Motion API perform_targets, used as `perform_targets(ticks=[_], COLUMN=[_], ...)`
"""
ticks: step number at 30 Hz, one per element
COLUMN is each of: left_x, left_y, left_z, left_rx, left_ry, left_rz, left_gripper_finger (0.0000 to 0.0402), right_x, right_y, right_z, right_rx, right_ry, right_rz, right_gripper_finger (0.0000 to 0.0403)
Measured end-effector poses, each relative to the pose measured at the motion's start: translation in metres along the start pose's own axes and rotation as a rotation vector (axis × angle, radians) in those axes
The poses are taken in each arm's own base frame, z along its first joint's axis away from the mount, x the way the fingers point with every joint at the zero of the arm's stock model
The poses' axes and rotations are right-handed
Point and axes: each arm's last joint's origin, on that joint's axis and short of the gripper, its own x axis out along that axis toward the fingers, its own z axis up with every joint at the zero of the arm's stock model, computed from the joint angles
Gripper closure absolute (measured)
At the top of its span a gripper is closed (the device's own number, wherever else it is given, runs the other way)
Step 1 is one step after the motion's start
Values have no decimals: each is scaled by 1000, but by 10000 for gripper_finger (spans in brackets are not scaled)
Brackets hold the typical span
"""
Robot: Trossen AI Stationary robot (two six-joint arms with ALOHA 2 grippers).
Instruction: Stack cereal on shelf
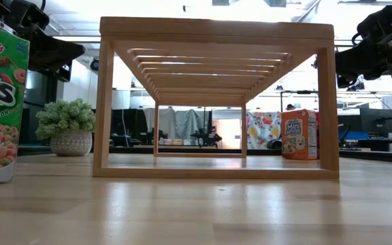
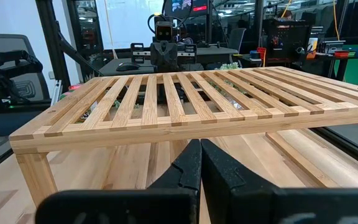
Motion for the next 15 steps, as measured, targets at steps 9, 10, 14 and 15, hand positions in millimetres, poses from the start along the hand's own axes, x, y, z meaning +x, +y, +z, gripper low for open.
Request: perform_targets(ticks=[9, 10, 14, 15], left_x=[0, 0, 0, 0], left_y=[0, 0, 0, 0], left_z=[0, 0, 0, 0], left_rx=[0, 0, 0, 0], left_ry=[0, 0, 0, 0], left_rz=[0, 0, 0, 0], left_gripper_finger=[401, 401, 401, 401], right_x=[0, 0, -13, -17], right_y=[0, 0, 0, -1], right_z=[3, 9, 48, 55], right_rx=[-2, 22, 260, 296], right_ry=[-33, -96, -523, -620], right_rz=[-10, -10, 26, 4], right_gripper_finger=[403, 403, 403, 403])
